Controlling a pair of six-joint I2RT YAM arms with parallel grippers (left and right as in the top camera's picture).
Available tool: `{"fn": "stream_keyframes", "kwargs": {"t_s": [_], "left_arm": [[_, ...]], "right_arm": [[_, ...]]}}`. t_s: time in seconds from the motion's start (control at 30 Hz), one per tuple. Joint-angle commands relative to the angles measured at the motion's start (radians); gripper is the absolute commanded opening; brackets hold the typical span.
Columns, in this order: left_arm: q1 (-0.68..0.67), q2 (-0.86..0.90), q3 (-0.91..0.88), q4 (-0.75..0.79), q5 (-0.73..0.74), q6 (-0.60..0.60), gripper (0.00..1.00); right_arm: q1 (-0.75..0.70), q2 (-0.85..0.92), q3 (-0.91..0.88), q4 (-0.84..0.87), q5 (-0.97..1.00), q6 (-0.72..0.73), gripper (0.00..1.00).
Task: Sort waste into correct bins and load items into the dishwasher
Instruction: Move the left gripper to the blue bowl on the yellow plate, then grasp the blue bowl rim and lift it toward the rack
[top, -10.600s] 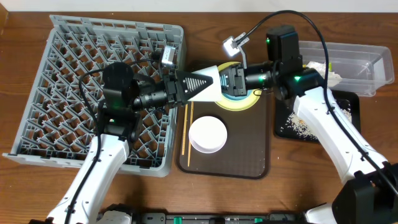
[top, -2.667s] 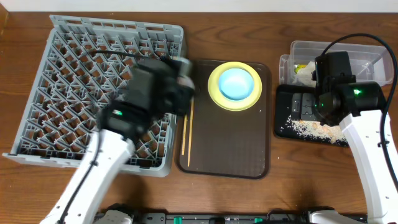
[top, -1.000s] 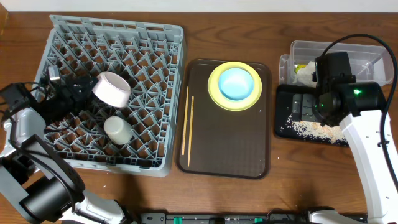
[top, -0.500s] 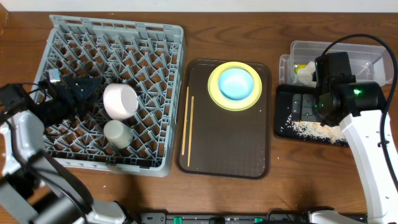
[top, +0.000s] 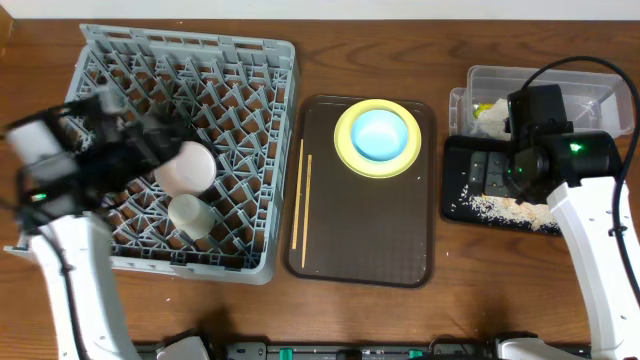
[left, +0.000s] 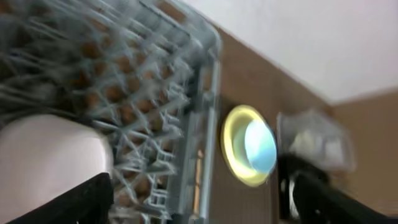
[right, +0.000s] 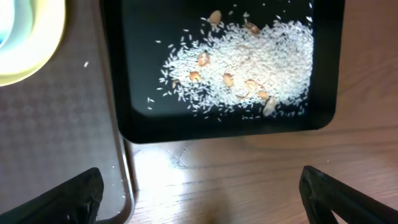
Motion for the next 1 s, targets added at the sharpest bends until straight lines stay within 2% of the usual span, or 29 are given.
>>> {"fn": "stream_keyframes", "kwargs": {"t_s": [0.0, 0.17, 0.37, 0.47, 0.7, 0.97], "left_arm": [[-0.227, 0.005, 0.064, -0.003, -0.251, -0.057, 0.92], [-0.519, 0.086, 0.161, 0.003, -0.477, -0.04, 0.92], [-0.78, 0.246, 0.189, 0.15, -0.536, 0.193, 0.93], [-0.875, 0.345, 0.189, 0.236, -0.564, 0.266, 0.93], [-1.013, 0.608, 0.189, 0.454, -0.564, 0.328, 0.93], [-1.022, 0.772, 0.189, 0.555, -0.594, 0.327, 0.84]], "right_arm": [[-0.047, -0.003, 0.002, -0.004, 0.0, 0.026, 0.99], [-0.08, -0.003, 0.002, -0.008, -0.005, 0.015, 0.99], [-0.103, -0.003, 0.002, -0.013, -0.01, 0.016, 0.99], [-0.114, -0.003, 0.002, -0.021, -0.01, 0.016, 0.99], [-0.115, -0.003, 0.002, -0.032, -0.01, 0.015, 0.99], [-0.115, -0.003, 0.002, -0.055, -0.01, 0.015, 0.99]]}}
